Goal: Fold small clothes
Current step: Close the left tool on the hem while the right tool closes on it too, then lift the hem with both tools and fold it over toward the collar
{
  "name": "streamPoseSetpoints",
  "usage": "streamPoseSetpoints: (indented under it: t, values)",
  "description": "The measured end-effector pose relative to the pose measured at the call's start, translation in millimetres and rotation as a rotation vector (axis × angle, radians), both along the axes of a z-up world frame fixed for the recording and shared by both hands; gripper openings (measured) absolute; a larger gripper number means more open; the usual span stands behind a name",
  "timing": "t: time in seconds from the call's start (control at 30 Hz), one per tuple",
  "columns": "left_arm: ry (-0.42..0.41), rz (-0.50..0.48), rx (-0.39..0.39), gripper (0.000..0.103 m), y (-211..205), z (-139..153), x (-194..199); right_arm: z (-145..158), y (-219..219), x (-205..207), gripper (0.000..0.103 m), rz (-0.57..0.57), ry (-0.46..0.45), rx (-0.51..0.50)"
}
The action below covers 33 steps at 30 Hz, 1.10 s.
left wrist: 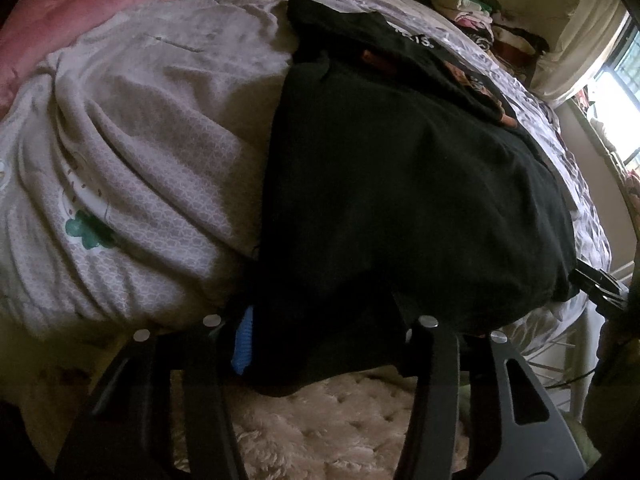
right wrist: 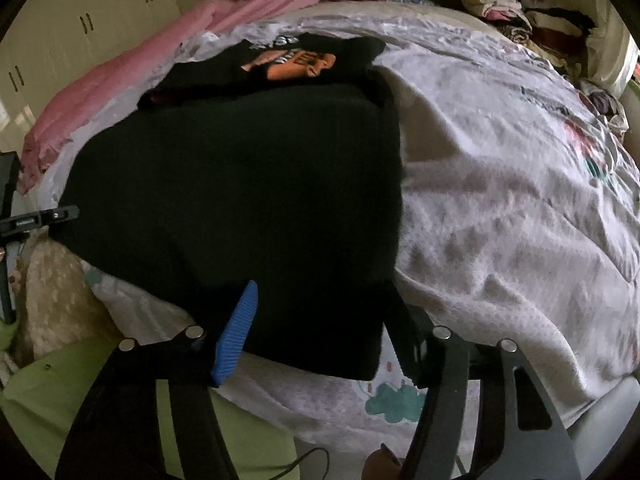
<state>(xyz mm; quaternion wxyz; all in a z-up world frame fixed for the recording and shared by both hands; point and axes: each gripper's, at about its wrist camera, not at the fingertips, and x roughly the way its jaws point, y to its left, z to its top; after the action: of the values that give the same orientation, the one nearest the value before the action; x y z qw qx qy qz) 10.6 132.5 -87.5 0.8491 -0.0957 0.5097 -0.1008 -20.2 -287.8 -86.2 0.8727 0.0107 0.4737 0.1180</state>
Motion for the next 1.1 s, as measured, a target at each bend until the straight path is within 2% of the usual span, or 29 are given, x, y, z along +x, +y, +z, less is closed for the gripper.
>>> streamPoseSetpoints:
  t: [0.13, 0.2, 0.23, 0.27, 0.3, 0.33, 0.43, 0.53, 0.6, 0.93, 1.1]
  values:
    - [0.0, 0.002, -0.003, 0.044, -0.4, -0.6, 0.0, -11.0, -7.2, 1.6, 0.059, -0.01, 0.021, 0.034]
    - [-0.006, 0.002, -0.001, 0.041, -0.8, -0.4, -1.3, -10.7, -7.6, 1.2, 0.056, -0.004, 0.021, 0.038]
    - [-0.01, 0.0, 0.004, 0.037, -2.1, -0.3, -1.9, -10.2, -7.3, 1.0, 0.051, 0.001, 0.021, 0.036]
    - [-0.016, -0.005, 0.008, 0.034, -4.0, 0.5, -2.2, -8.9, -6.8, -0.1, 0.035, 0.013, 0.02, 0.041]
    - [-0.021, -0.011, 0.009, 0.025, -5.5, 1.7, -2.5, -6.7, -6.8, -1.7, 0.018, 0.025, 0.013, 0.048]
    - [-0.026, -0.022, 0.005, 0.02, -7.0, 4.1, -3.5, -3.1, -7.2, -3.2, 0.013, 0.03, 0.001, 0.054]
    - [-0.036, -0.036, 0.001, 0.008, -8.0, 12.2, -5.3, 7.9, -7.2, -6.7, 0.011, 0.041, -0.034, 0.063]
    - [-0.051, -0.038, -0.04, 0.003, -1.9, 21.8, -8.2, 21.5, -9.0, -8.0, 0.01, 0.05, -0.073, 0.088]
    - [-0.062, -0.039, -0.068, 0.003, 0.7, 28.7, -9.2, 32.3, -12.0, -7.2, 0.009, 0.05, -0.101, 0.108]
    - [-0.145, -0.056, -0.069, 0.003, -2.9, 65.7, -9.4, 75.2, -22.7, -4.4, 0.009, 0.04, -0.228, 0.174]
    - [-0.167, -0.038, -0.087, 0.003, 1.6, 78.6, -2.6, 86.5, -30.6, -0.6, 0.009, -0.019, -0.275, 0.19]
